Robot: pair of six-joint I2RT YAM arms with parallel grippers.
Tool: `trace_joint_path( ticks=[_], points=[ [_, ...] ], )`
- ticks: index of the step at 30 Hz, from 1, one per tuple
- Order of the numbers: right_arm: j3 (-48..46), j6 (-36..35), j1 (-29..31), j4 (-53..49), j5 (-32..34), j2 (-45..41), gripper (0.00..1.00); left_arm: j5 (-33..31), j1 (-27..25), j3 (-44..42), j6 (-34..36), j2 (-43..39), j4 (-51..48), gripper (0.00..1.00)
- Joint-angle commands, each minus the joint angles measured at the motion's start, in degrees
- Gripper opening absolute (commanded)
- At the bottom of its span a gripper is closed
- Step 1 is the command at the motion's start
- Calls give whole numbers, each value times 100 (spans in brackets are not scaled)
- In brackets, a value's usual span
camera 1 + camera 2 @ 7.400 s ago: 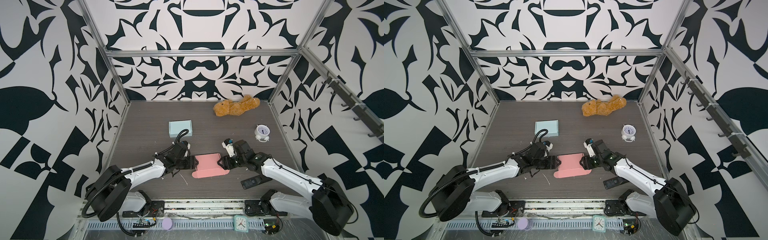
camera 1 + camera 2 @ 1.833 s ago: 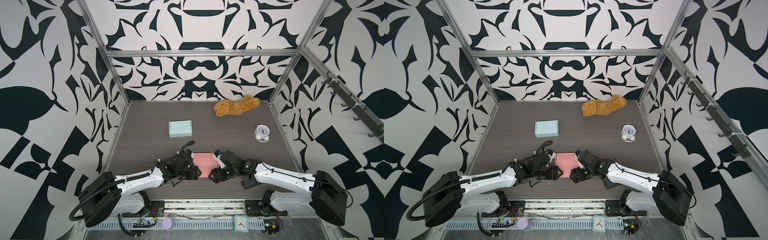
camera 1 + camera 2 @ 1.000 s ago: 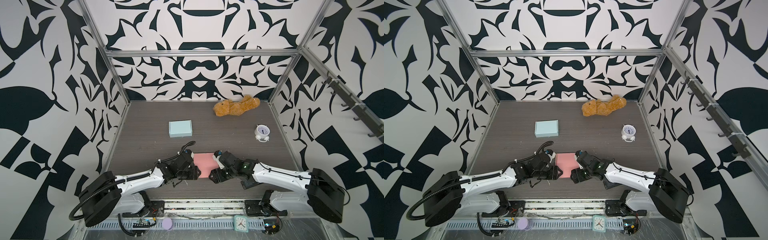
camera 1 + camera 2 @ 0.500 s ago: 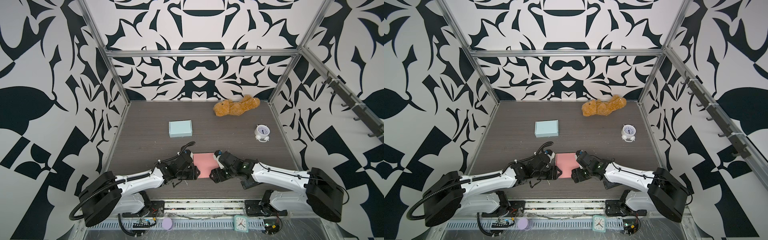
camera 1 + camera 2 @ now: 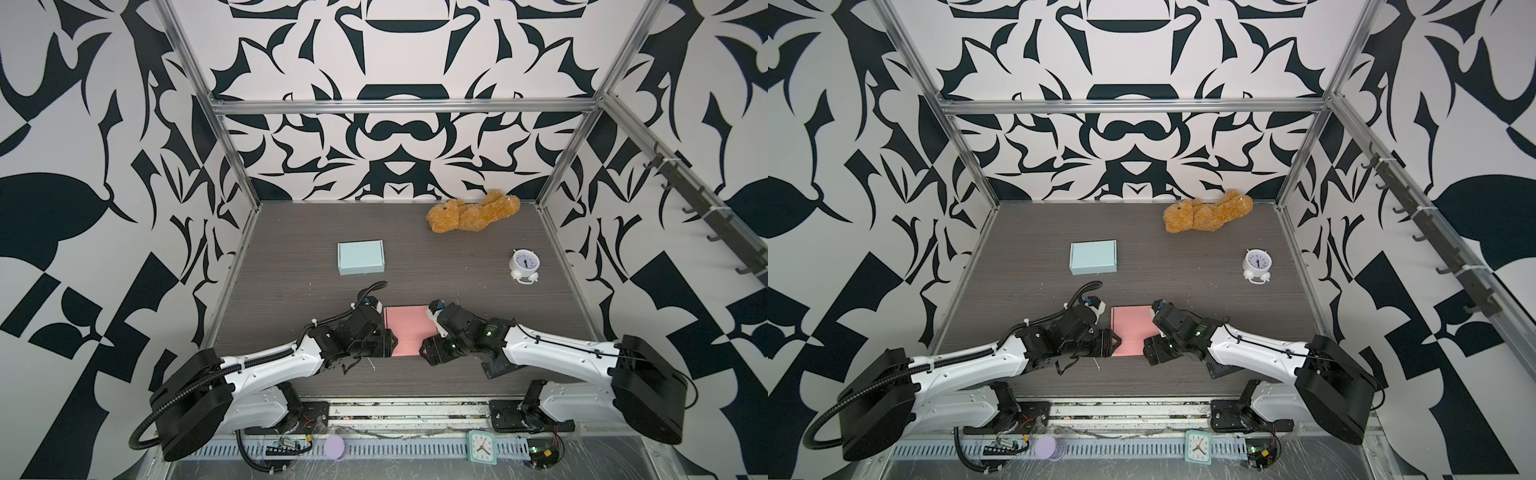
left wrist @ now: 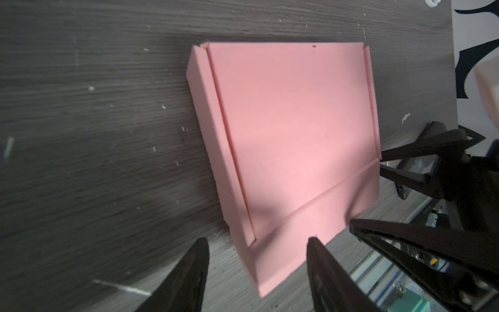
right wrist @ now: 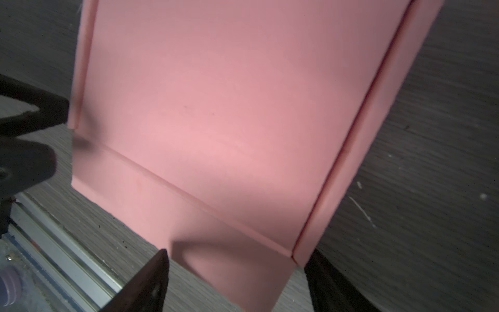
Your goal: Fold the paper box
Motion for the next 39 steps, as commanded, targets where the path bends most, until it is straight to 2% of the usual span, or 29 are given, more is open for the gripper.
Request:
trace_joint_path(
  ticks=[1,7,14,26,39],
  points=[
    [13,-67,33,62,137,-64,81,26,272,277,299,180,-140,62],
    [19,-77,31,116,137,-5,81,283,657,477,529,627,195,61],
    [-15,-110,27,151,198,20,81,575,1000,601,622,1116,505,54],
    [32,-304,35,203,310,318,81,688,1052,467,587,1437,705,48],
    [30,-373,35,-26,906,322,81,730,1064,384,571,1361,688,47]
  ],
)
